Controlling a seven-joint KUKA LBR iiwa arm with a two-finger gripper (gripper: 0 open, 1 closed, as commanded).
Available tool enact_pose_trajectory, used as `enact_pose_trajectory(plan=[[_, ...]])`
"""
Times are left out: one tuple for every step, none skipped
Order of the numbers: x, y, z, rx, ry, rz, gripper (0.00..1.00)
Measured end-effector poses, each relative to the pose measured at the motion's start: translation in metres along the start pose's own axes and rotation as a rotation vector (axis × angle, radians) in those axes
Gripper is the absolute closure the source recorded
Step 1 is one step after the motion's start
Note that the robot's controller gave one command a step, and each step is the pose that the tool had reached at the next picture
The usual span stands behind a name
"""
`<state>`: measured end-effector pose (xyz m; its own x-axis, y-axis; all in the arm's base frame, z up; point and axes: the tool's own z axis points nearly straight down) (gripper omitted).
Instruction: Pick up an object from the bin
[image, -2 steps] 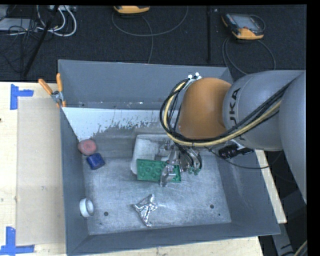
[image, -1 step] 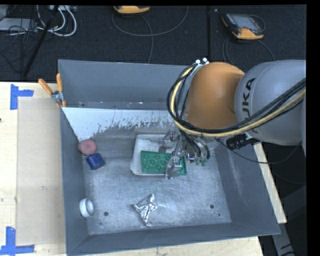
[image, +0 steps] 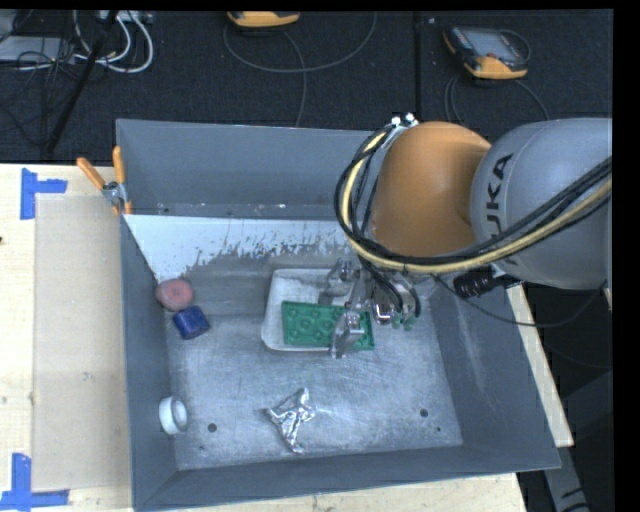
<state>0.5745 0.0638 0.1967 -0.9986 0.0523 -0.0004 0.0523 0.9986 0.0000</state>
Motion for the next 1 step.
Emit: enact_pose_trajectory(plan=[[0.0002,0.001,0.0002,0.0,0.001,-0.005,1.0]])
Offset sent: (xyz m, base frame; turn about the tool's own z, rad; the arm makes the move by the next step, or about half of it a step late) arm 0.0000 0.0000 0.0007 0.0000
